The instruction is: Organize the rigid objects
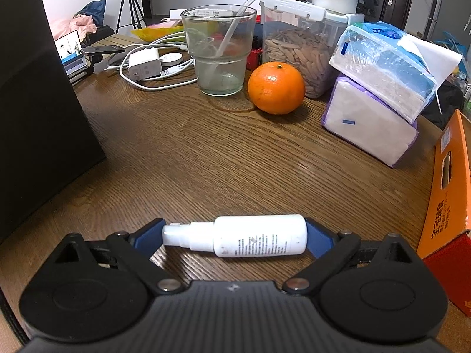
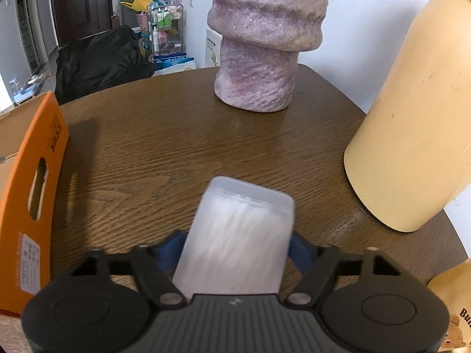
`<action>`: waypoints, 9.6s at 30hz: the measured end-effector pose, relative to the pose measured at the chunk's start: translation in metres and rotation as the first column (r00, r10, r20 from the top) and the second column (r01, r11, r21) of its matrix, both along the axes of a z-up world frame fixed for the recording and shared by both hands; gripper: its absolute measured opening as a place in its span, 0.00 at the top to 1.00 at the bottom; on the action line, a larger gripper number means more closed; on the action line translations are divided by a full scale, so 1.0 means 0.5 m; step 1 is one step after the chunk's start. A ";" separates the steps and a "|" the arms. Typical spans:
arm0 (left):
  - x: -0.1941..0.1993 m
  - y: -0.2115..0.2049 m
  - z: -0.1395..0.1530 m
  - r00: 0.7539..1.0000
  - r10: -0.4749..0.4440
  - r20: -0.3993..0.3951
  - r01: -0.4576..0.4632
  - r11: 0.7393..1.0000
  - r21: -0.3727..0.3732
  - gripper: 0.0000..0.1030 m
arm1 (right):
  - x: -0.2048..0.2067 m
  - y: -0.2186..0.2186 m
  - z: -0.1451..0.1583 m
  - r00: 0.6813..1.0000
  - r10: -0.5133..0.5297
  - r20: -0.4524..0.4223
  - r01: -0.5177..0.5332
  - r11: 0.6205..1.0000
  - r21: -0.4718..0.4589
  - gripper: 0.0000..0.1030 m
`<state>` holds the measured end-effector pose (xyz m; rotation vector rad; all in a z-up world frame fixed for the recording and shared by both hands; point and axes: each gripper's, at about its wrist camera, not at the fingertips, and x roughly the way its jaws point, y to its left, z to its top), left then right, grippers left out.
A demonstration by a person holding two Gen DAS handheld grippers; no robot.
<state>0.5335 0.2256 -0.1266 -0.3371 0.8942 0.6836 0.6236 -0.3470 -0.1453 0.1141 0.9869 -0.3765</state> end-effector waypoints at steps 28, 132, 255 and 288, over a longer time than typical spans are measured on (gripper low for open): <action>-0.025 0.000 0.021 0.998 -0.027 0.051 0.027 1.000 0.002 0.05 | -0.107 0.047 0.057 0.994 0.050 0.101 -0.052 0.998 0.018 0.37; -0.193 -0.354 0.157 0.872 -0.408 0.270 0.381 0.912 0.149 0.05 | -0.360 0.353 0.150 0.833 0.316 0.454 -0.394 0.915 0.088 0.37; -0.091 -0.328 0.200 0.717 -0.577 0.392 0.501 0.817 0.286 0.00 | -0.241 0.350 0.165 0.768 0.377 0.517 -0.409 0.911 -0.056 0.00; -0.387 -0.298 0.215 0.709 -0.583 0.397 0.485 0.812 0.325 0.00 | -0.549 0.332 0.184 0.715 0.411 0.565 -0.437 0.894 -0.097 0.00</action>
